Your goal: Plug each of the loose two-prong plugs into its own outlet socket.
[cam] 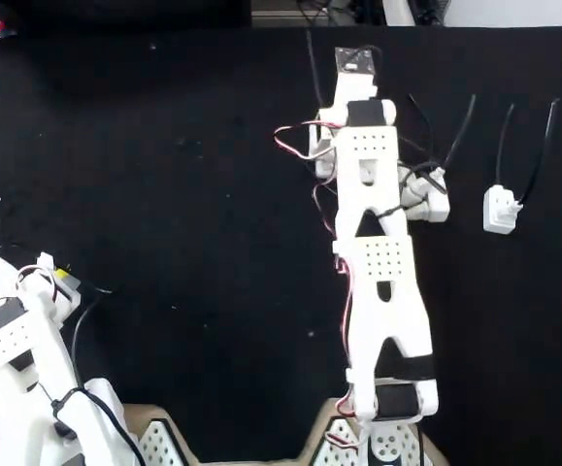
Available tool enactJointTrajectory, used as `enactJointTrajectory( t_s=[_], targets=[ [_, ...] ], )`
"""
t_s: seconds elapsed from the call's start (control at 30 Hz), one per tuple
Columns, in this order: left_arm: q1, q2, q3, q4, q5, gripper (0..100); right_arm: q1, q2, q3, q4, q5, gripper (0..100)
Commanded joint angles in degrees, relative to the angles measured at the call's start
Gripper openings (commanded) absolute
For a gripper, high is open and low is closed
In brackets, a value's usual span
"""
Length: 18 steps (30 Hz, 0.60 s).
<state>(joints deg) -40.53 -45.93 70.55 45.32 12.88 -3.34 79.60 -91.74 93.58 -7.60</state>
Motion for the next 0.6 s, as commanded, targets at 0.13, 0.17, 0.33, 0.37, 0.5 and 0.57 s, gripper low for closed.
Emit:
enactJointTrajectory(
  t_s=[0.13,0.17,0.33,0.37,0.5,0.57],
  targets=[
    [0.5,-1.1,-3.3,-0.8,0.4,26,-2.0,-0.6,-1.5,7.6,-0.3,1.1],
    [0.5,-1.1,-3.3,-0.8,0.4,26,-2.0,-0.7,-0.8,7.6,-0.3,1.1],
    [0.5,-1.1,-3.3,-0.8,0.4,26,-2.4,-3.8,5.8,7.8,-0.8,1.0],
    [0.5,-1.1,-3.3,-0.8,0.4,26,-2.5,-5.5,8.7,7.8,-0.8,1.0],
    [0.5,-1.1,-3.3,-0.8,0.4,26,-2.5,-13.1,22.5,7.6,-4.2,1.1],
    [0.5,-1.1,-3.4,-0.8,0.4,26,-2.6,-16.9,29.1,7.6,-4.4,1.1]
  ],
)
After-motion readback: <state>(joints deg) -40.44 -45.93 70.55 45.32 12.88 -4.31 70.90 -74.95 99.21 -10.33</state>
